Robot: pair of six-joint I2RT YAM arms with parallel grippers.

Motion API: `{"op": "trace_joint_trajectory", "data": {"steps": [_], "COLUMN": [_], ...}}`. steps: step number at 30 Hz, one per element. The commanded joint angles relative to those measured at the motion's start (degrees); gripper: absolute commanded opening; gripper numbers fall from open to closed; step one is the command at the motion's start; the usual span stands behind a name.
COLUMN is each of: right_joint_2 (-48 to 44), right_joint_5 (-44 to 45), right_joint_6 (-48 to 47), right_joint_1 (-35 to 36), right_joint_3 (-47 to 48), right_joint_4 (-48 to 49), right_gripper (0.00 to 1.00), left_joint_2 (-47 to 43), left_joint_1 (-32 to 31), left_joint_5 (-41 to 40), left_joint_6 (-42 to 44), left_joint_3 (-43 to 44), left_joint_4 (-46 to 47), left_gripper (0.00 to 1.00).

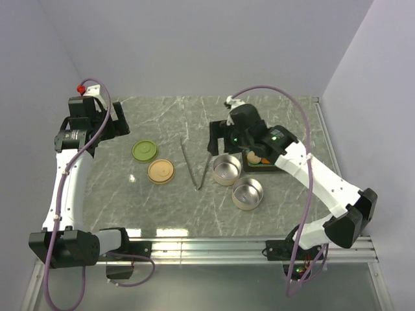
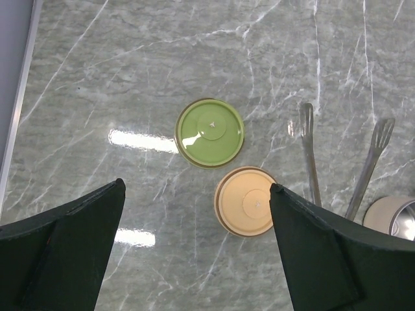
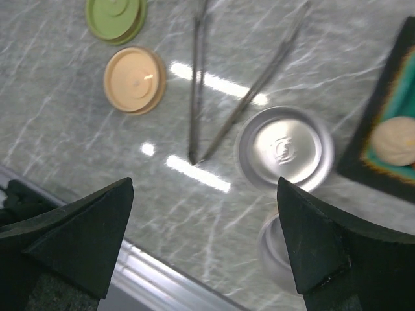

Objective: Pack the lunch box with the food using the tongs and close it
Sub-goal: Grab the clamp with the right arm

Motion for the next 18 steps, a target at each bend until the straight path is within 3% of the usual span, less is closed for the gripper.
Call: {"op": "trace_joint_trajectory", "data": {"steps": [1,6,18], "right_joint_2": [1.96,6.01,19.81], "right_joint_5": [5.35,8.16,8.87], "right_joint_6": [7.61,9.98,18.69], "right_joint_1": [5.07,11.39,15.54], "right_joint_3": [3.07,3.86,6.94], "right_joint_4": [1.92,2.88,-0.46], "right_gripper": [0.98,0.97,0.97], "left_joint_2": [-0.72,-1.33,-1.87], "left_joint_1": [0.45,0.8,1.24], "left_joint_5": [-1.45,-1.45,-2.16], "left_joint_6": [-2.31,-2.4,-3.81], "left_joint_3": [0.8,-0.61,-1.67], "left_joint_4": [1.19,1.72,2.16], "left_gripper": [0.99,0.99,0.99]}}
